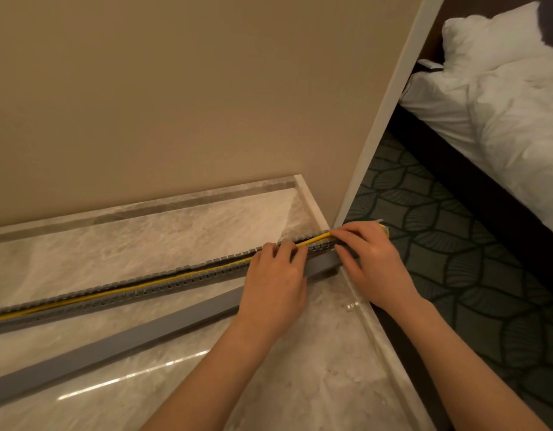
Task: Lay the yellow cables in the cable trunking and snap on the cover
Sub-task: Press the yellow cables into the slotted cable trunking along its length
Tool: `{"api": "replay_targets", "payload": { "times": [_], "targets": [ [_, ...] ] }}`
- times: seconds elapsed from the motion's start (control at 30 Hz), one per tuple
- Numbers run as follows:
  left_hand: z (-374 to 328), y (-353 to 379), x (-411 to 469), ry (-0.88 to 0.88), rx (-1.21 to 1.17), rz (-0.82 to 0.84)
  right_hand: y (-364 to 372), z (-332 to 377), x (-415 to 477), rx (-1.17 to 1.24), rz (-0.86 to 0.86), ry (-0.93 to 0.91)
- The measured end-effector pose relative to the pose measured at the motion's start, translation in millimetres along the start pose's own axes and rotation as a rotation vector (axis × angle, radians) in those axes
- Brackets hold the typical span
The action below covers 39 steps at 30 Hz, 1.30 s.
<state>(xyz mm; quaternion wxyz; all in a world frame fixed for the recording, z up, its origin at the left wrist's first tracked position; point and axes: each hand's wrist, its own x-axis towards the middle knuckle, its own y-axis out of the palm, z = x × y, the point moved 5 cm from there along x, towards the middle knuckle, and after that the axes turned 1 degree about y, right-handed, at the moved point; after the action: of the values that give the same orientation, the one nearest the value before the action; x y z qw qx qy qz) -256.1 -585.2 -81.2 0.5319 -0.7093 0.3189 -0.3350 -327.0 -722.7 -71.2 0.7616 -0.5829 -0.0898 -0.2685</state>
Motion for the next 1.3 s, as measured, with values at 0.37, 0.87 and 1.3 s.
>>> {"api": "replay_targets", "payload": {
  "times": [0.37, 0.87, 1.3],
  "targets": [
    [0, 2, -3, 0.024, -0.002, 0.003, 1, 13, 11, -0.105, 0.006, 0.027],
    [3, 5, -4, 0.047, -0.022, 0.007, -22, -30, -8, 0.010, -0.052, 0.201],
    [5, 8, -10, 0.082, -0.112, 0.014, -13, -26, -6, -0.153, 0.078, 0.184]
  ]
}}
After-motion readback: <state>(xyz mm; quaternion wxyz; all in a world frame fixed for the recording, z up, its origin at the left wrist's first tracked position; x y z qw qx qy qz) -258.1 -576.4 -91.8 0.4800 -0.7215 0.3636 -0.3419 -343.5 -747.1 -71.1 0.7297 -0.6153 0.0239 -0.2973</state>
